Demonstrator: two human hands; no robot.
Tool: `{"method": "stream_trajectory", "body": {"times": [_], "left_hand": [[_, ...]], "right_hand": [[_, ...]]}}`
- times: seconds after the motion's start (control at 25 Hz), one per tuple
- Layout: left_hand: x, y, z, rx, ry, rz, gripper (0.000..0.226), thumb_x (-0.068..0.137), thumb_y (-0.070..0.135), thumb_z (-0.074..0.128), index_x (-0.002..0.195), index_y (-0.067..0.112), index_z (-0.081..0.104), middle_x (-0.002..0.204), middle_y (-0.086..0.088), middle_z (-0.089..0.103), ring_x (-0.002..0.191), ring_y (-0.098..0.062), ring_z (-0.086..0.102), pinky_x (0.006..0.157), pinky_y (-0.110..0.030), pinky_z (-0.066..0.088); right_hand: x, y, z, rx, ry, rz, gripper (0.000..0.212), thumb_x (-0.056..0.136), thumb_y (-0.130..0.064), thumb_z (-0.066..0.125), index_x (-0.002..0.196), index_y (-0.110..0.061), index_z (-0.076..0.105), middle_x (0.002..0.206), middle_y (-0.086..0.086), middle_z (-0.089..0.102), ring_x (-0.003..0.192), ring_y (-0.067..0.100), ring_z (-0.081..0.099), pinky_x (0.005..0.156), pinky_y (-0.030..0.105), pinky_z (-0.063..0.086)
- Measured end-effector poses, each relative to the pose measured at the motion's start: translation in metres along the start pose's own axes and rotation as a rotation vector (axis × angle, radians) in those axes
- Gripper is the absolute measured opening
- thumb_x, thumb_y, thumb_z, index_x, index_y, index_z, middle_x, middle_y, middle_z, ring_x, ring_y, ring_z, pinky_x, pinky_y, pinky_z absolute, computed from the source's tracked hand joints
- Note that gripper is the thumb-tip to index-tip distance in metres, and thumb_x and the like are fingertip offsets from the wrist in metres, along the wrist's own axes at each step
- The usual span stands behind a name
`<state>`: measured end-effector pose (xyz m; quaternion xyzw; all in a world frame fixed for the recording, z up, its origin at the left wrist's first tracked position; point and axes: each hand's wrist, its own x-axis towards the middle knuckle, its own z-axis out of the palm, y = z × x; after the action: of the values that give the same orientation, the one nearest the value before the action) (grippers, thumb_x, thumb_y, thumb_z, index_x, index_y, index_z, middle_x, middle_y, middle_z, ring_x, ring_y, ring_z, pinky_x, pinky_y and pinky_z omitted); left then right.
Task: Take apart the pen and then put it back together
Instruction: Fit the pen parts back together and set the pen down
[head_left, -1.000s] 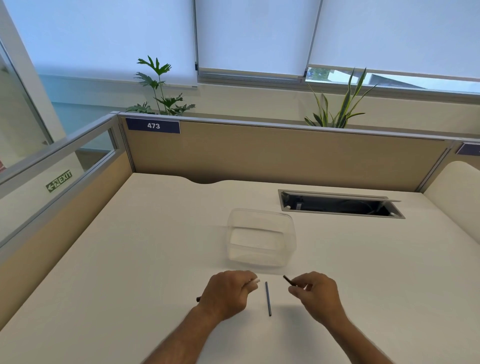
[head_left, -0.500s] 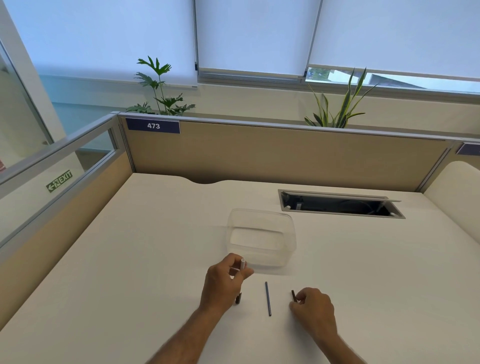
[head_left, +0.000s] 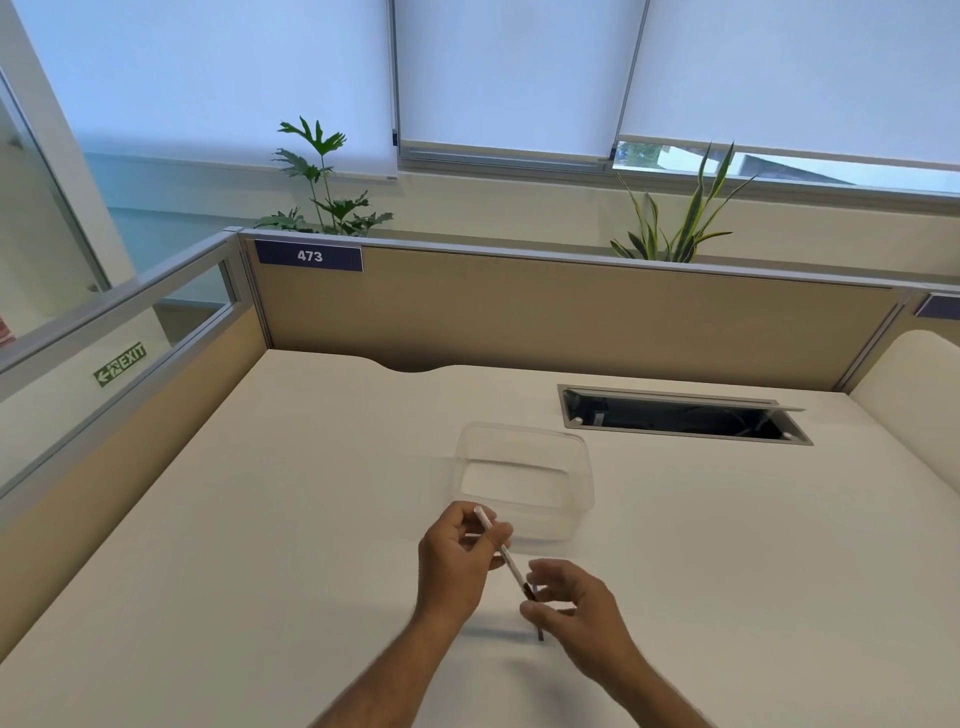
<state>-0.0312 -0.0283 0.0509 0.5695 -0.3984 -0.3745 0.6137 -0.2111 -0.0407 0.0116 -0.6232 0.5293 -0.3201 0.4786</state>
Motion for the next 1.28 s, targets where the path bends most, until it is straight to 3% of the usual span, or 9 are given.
{"method": "stream_trajectory", "body": {"times": [0.12, 0.2, 0.44, 0.6, 0.72, 0.92, 1.04, 1.16, 1.28], "left_hand": [[0.002, 0.001, 0.000, -0.200, 0.122, -0.155, 0.023, 0.081, 0.004, 0.077, 0.094, 0.015, 0.062, 0.079, -0.015, 0.073, 0.070, -0.028, 0.074, 0.058, -0.035, 0.061], [0.002, -0.005, -0.004, -0.193, 0.165, -0.208, 0.021, 0.080, 0.005, 0.079, 0.094, 0.011, 0.064, 0.076, -0.016, 0.073, 0.068, -0.027, 0.074, 0.058, -0.033, 0.061], [-0.012, -0.032, -0.007, 0.255, -0.082, -0.239, 0.008, 0.090, 0.021, 0.068, 0.088, 0.015, 0.072, 0.069, 0.000, 0.076, 0.065, -0.013, 0.072, 0.066, -0.032, 0.061], [-0.018, -0.040, -0.011, 0.574, -0.343, -0.158, 0.008, 0.088, 0.028, 0.066, 0.090, 0.022, 0.070, 0.079, 0.005, 0.073, 0.073, -0.012, 0.066, 0.075, -0.029, 0.053], [-0.017, -0.049, -0.019, 0.729, -0.455, -0.100, 0.029, 0.084, 0.038, 0.069, 0.111, 0.030, 0.064, 0.102, 0.007, 0.069, 0.096, -0.011, 0.062, 0.089, -0.029, 0.050], [-0.016, -0.070, -0.043, 1.218, -0.253, 0.188, 0.069, 0.087, 0.066, 0.044, 0.144, 0.029, 0.037, 0.149, 0.008, 0.043, 0.140, -0.014, 0.030, 0.114, -0.034, 0.021], [-0.021, -0.080, -0.062, 1.341, -0.187, 0.212, 0.090, 0.080, 0.079, 0.032, 0.146, 0.018, 0.039, 0.154, -0.004, 0.036, 0.144, -0.024, 0.029, 0.113, -0.046, -0.005], [-0.025, -0.079, -0.070, 1.407, -0.231, 0.203, 0.092, 0.078, 0.081, 0.035, 0.139, 0.014, 0.050, 0.147, -0.010, 0.046, 0.136, -0.029, 0.042, 0.109, -0.050, -0.004], [-0.023, -0.082, -0.072, 1.420, -0.239, 0.190, 0.091, 0.078, 0.081, 0.037, 0.141, 0.015, 0.047, 0.150, -0.010, 0.043, 0.138, -0.025, 0.038, 0.110, -0.052, 0.000]], "right_hand": [[0.004, -0.002, 0.000, 0.302, 0.025, 0.057, 0.016, 0.076, 0.001, 0.081, 0.085, -0.013, 0.079, 0.079, 0.011, 0.077, 0.073, 0.024, 0.071, 0.063, 0.031, 0.059], [0.007, -0.005, -0.003, 0.486, 0.087, 0.093, 0.013, 0.078, 0.004, 0.078, 0.084, -0.007, 0.078, 0.079, 0.016, 0.075, 0.068, 0.024, 0.070, 0.062, 0.031, 0.060], [0.018, -0.018, -0.012, 0.948, 0.223, 0.184, 0.012, 0.084, 0.003, 0.070, 0.095, -0.003, 0.070, 0.079, 0.011, 0.072, 0.074, 0.023, 0.072, 0.068, 0.033, 0.063], [0.019, -0.030, -0.009, 0.738, 0.247, 0.038, 0.015, 0.083, -0.001, 0.074, 0.096, -0.006, 0.071, 0.083, 0.011, 0.074, 0.079, 0.026, 0.074, 0.068, 0.034, 0.063], [0.019, -0.036, -0.005, 0.472, 0.290, -0.096, 0.016, 0.079, -0.003, 0.079, 0.089, -0.015, 0.074, 0.080, 0.006, 0.076, 0.076, 0.024, 0.074, 0.066, 0.035, 0.063], [0.022, -0.040, 0.006, 0.168, 0.363, -0.259, 0.025, 0.074, -0.006, 0.085, 0.083, -0.025, 0.072, 0.076, -0.006, 0.076, 0.070, 0.012, 0.073, 0.065, 0.025, 0.062], [0.023, -0.042, 0.010, 0.045, 0.348, -0.363, 0.032, 0.074, -0.008, 0.086, 0.086, -0.032, 0.068, 0.081, -0.016, 0.074, 0.073, 0.006, 0.073, 0.066, 0.017, 0.059], [0.023, -0.046, 0.014, -0.023, 0.329, -0.427, 0.039, 0.073, -0.011, 0.086, 0.088, -0.039, 0.064, 0.083, -0.016, 0.073, 0.074, 0.005, 0.072, 0.066, 0.014, 0.057], [0.025, -0.047, 0.019, -0.048, 0.310, -0.448, 0.035, 0.074, -0.012, 0.086, 0.087, -0.037, 0.064, 0.075, -0.013, 0.073, 0.075, 0.006, 0.072, 0.066, 0.016, 0.058]]}}
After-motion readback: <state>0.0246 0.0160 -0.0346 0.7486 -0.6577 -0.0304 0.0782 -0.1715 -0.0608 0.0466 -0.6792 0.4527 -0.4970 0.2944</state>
